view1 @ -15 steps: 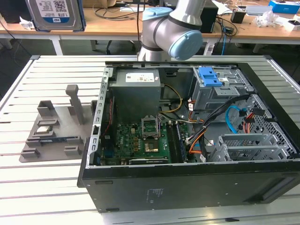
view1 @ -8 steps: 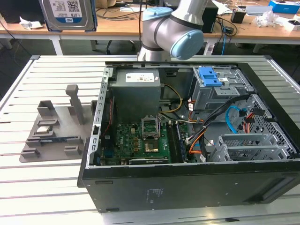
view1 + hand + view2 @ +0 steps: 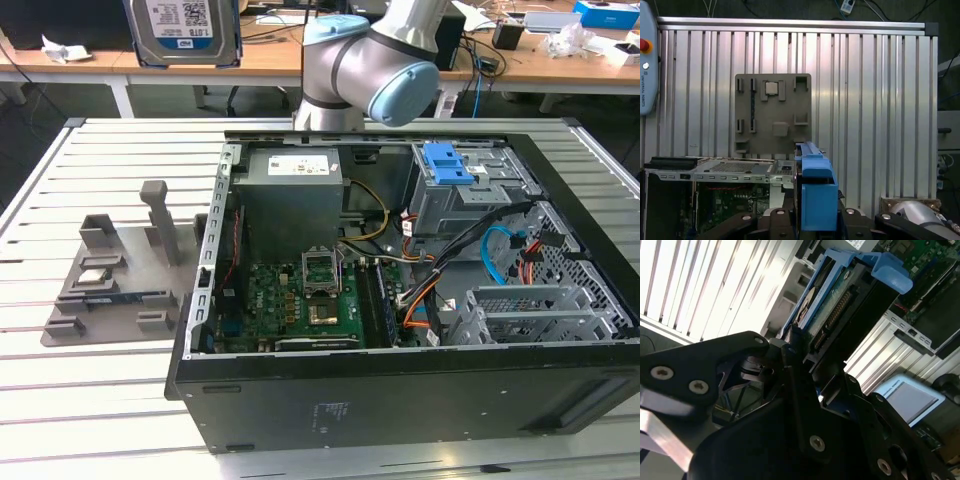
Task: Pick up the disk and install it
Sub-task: 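Pick up the disk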
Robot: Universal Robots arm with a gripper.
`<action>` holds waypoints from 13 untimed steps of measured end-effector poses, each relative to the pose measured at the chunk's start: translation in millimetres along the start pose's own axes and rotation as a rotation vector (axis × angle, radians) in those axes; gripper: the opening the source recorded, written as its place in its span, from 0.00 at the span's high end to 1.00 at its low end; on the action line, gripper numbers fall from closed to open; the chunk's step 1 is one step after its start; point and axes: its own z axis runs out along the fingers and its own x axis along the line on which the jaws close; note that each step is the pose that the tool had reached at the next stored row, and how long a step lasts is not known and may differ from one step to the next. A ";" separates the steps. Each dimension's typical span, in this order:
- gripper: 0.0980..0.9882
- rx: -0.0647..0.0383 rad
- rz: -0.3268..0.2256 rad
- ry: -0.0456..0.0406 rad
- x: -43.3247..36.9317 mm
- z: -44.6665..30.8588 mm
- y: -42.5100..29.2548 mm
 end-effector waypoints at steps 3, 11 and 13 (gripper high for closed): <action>0.70 0.000 0.000 0.0000 0.2 -0.3 -12.0; 0.70 0.000 0.000 0.0000 0.8 -1.3 -45.8; 0.70 0.000 0.000 -0.0001 1.0 -1.6 -56.8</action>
